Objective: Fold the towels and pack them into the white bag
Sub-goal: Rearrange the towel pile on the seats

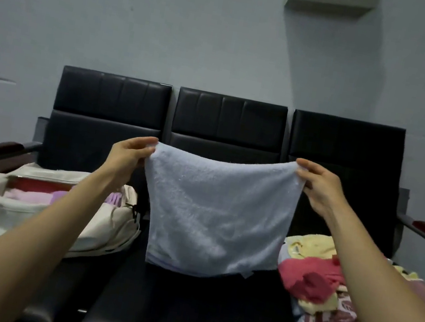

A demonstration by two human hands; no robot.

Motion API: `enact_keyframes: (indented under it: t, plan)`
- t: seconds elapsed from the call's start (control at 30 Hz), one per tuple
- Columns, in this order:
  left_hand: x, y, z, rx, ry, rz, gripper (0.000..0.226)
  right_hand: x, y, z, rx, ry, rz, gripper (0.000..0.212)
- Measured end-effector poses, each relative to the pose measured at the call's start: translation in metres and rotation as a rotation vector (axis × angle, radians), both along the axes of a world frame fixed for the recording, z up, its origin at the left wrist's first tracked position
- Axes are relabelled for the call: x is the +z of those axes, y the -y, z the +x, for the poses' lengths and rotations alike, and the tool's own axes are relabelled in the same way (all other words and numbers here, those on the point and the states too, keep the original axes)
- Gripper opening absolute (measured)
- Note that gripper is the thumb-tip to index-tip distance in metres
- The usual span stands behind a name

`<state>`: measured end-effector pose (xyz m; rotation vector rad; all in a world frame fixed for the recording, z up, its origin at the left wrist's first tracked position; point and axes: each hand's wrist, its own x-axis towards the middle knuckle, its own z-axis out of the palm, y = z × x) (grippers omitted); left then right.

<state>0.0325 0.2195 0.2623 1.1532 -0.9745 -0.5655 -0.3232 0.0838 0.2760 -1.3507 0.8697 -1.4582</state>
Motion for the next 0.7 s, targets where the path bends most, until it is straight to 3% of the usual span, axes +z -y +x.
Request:
enact_keyframes:
  t: [0.13, 0.23, 0.37, 0.53, 0.7]
  plan:
    - [0.021, -0.004, 0.003, 0.037, 0.014, -0.044, 0.031, 0.018, -0.01, -0.001, -0.023, -0.192, -0.159, 0.035]
    - [0.028, -0.006, 0.004, 0.067, -0.018, -0.091, 0.023, 0.027, -0.019, 0.0, -0.063, -0.112, -0.199, 0.029]
    - [0.032, -0.008, 0.008, 0.078, -0.072, -0.068, 0.02, 0.036, -0.024, 0.005, 0.095, 0.206, 0.06, 0.017]
    - [0.031, -0.001, 0.019, -0.028, 0.022, 0.222, 0.038, 0.026, -0.019, 0.002, 0.243, -0.156, 0.371, 0.027]
    - [0.018, 0.006, 0.021, -0.03, 0.091, 0.472, 0.043, 0.007, -0.016, -0.005, 0.363, -0.07, 0.462, 0.044]
